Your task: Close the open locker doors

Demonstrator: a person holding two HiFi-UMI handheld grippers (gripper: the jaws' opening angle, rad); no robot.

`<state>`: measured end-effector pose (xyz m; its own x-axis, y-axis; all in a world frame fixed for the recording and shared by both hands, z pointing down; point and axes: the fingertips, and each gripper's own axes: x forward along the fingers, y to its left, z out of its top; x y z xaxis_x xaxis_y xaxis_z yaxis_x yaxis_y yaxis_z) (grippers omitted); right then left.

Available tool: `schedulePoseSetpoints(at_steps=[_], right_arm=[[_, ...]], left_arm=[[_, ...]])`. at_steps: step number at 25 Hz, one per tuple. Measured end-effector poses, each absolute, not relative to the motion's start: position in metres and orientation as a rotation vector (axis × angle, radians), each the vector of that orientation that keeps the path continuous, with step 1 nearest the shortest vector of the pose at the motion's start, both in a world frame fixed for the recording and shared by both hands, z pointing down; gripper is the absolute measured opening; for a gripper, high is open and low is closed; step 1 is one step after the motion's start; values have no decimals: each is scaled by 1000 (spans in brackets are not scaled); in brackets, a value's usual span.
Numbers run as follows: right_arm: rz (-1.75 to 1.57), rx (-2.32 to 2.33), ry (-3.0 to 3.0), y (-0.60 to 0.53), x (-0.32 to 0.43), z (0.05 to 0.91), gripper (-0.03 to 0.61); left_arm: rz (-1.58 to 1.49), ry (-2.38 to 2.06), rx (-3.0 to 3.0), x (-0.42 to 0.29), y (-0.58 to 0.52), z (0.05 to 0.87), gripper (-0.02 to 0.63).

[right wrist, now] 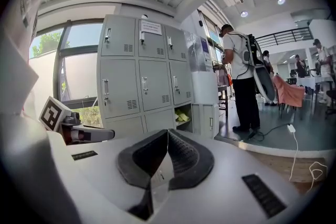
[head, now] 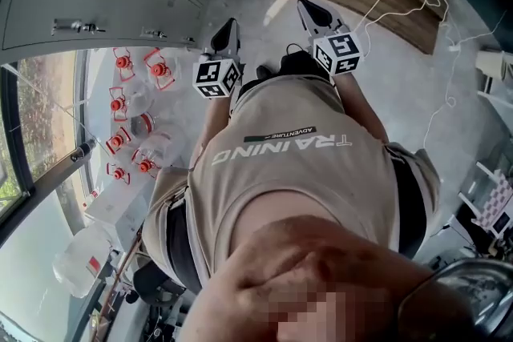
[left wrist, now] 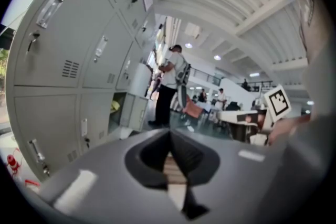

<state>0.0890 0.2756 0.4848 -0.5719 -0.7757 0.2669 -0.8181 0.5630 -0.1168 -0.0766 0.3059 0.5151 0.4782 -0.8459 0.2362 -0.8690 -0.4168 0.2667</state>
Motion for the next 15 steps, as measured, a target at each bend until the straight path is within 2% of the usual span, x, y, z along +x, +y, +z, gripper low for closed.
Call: schedulePoseSetpoints(at_steps=[15], right_arm=[[349,1217,-2688,180,107,494,15]], left_arm=[[131,-1468,2398,-25,223,503,0]])
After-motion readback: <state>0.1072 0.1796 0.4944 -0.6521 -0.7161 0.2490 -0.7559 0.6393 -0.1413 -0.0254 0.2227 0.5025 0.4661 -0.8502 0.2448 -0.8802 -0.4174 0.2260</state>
